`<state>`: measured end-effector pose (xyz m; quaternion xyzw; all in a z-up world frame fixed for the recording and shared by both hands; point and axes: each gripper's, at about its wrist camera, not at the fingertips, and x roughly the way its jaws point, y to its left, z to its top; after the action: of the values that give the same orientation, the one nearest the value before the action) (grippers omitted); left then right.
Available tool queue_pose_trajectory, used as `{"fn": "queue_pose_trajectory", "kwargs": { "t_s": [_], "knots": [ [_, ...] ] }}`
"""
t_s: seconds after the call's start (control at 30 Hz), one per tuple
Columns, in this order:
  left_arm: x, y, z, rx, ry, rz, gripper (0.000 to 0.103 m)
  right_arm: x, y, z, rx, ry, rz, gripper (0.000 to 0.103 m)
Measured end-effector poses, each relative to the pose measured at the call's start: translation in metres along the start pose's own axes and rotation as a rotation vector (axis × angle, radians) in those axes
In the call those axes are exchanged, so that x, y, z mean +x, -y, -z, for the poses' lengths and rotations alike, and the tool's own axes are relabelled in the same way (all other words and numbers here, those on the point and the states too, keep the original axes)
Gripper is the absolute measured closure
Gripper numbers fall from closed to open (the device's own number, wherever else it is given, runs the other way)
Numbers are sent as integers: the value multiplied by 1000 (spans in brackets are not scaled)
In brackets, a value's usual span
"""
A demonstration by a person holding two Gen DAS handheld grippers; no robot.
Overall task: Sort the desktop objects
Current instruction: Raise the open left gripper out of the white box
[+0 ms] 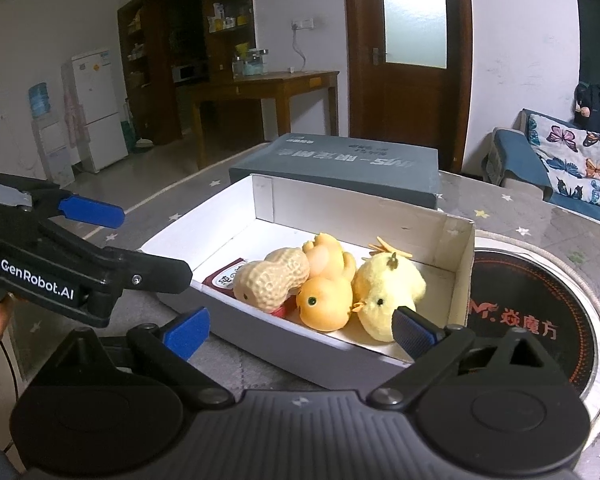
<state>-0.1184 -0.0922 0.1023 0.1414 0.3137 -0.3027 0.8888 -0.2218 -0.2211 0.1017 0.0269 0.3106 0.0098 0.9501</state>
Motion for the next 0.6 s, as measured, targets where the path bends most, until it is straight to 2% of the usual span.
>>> {"fn": "queue_pose_trajectory", "kwargs": {
  "t_s": [0.33,0.6],
  "knots": [
    [9,9,-3,42,-20,-57,0,5,5,-1,14,-13,2,3],
    [16,14,-3,55,-43,-65,0,7,11,4,39,-34,9,0]
  ]
}}
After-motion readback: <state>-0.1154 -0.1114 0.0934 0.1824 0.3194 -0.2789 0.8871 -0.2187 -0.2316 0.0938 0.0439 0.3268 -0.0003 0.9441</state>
